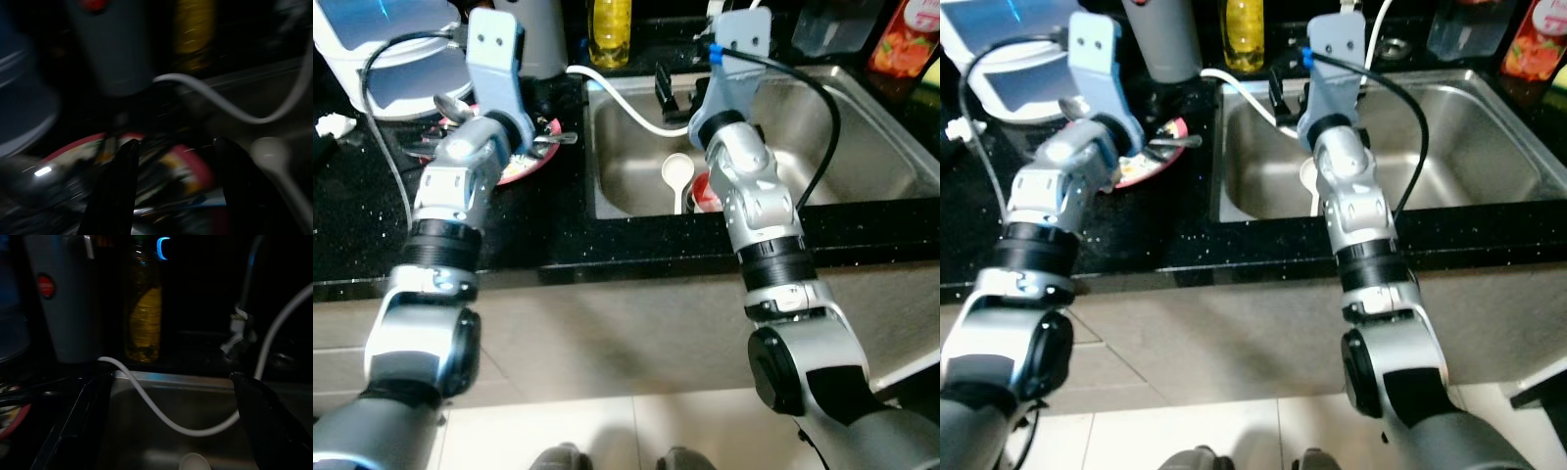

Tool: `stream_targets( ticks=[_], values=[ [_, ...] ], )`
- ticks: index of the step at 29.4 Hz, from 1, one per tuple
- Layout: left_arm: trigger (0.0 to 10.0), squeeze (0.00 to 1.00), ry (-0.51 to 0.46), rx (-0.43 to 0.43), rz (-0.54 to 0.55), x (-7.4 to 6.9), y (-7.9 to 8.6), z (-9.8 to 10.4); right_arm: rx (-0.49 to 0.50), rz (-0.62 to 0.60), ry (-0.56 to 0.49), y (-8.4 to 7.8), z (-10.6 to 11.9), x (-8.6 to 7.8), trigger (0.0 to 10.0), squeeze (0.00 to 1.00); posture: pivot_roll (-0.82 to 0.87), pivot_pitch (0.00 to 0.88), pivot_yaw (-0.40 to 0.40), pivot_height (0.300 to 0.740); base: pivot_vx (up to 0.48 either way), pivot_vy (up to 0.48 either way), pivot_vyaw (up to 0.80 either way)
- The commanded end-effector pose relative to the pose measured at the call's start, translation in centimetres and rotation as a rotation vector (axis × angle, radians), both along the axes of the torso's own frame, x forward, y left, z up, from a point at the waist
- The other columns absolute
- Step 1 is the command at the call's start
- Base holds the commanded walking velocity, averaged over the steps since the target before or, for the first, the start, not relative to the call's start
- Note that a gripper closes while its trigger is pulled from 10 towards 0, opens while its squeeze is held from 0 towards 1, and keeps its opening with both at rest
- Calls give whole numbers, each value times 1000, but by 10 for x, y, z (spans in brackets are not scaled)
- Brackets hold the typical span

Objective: Kitchen organization

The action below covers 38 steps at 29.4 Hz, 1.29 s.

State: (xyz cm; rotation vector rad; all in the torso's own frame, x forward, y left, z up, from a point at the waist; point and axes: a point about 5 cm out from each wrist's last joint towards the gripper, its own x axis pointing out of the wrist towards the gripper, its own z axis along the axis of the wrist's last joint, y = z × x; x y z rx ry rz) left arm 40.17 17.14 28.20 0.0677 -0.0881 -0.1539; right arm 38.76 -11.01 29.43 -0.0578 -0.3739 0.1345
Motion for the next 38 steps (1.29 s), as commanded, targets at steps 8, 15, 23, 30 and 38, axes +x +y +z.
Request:
stream_targets(
  ticks=[8, 15, 23, 30, 38],
  values=[
    [10000, 0, 29, 700, 40, -10, 37, -15, -32, 58, -8, 7, -2, -3, 10000, 0, 121, 87, 63, 740, 0, 0, 0],
    [10000, 0, 62, 879, -93, -15, 40, -16, -19, 64, 1, 8, -7, -5, 10000, 0, 119, 76, 73, 740, 0, 0, 0],
    [10000, 0, 66, 929, -111, -3, 39, -28, -8, 71, -4, 13, -5, -8, 10000, 0, 110, 85, 81, 740, 0, 0, 0],
    [6627, 0, 21, 1001, -86, 7, 31, -31, -6, 63, -13, 11, -3, -11, 10000, 0, 72, 115, 103, 740, 0, 0, 0],
    [1490, 0, -16, 992, -112, 11, 18, -34, -9, 46, -9, 7, -4, -14, 10000, 0, 49, 141, 119, 740, 0, 0, 0]
  ],
)
